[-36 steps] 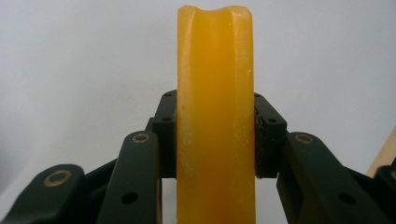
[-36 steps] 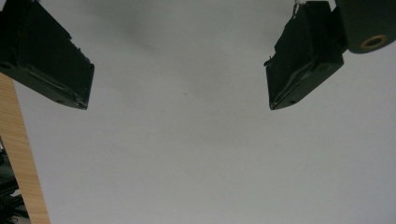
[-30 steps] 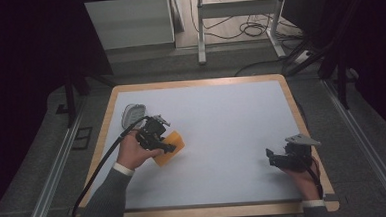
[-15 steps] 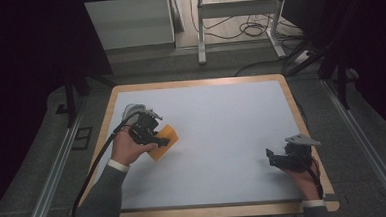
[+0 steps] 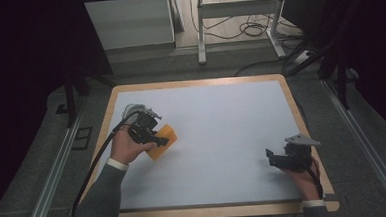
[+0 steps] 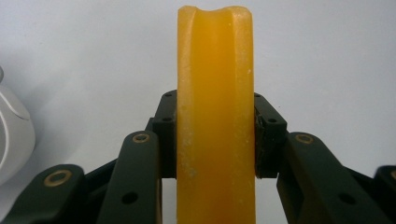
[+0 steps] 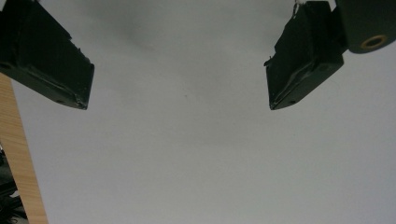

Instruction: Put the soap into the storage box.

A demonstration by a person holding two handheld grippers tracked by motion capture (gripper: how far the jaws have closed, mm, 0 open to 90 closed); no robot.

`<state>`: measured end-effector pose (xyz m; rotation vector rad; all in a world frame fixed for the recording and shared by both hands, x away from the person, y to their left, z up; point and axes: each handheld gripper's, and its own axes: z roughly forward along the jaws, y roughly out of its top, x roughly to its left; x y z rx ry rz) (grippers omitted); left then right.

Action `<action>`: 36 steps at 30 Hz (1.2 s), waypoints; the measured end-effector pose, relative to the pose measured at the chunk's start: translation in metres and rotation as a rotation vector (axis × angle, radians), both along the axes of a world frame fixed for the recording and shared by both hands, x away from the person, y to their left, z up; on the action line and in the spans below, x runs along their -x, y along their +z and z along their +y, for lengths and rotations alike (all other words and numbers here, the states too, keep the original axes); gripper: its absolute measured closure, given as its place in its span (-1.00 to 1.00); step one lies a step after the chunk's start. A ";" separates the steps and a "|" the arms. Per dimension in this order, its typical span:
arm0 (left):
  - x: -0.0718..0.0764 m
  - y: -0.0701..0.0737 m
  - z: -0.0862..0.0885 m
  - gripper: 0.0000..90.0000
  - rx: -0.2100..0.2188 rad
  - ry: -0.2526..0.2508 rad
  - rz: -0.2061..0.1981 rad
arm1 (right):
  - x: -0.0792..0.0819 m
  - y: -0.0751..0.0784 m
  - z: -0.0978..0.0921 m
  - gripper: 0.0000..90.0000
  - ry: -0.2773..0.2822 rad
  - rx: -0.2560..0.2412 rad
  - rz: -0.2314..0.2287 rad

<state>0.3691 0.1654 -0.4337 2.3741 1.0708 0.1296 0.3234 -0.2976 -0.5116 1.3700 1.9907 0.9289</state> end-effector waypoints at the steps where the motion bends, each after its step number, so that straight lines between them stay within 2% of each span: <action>1: 0.000 0.000 0.000 0.36 -0.003 0.002 0.000 | 0.000 0.000 0.000 -0.83 0.000 0.000 0.000; 11: 0.000 0.003 0.002 0.36 0.004 0.003 -0.005 | 0.000 0.000 0.001 -0.83 0.003 0.004 -0.001; 25: -0.002 -0.001 -0.001 0.36 -0.005 -0.006 0.004 | 0.000 -0.001 0.002 -0.83 -0.002 0.020 -0.002; 36: -0.006 0.006 0.002 0.36 -0.006 0.015 -0.012 | 0.000 0.000 0.002 -0.83 -0.011 0.015 -0.005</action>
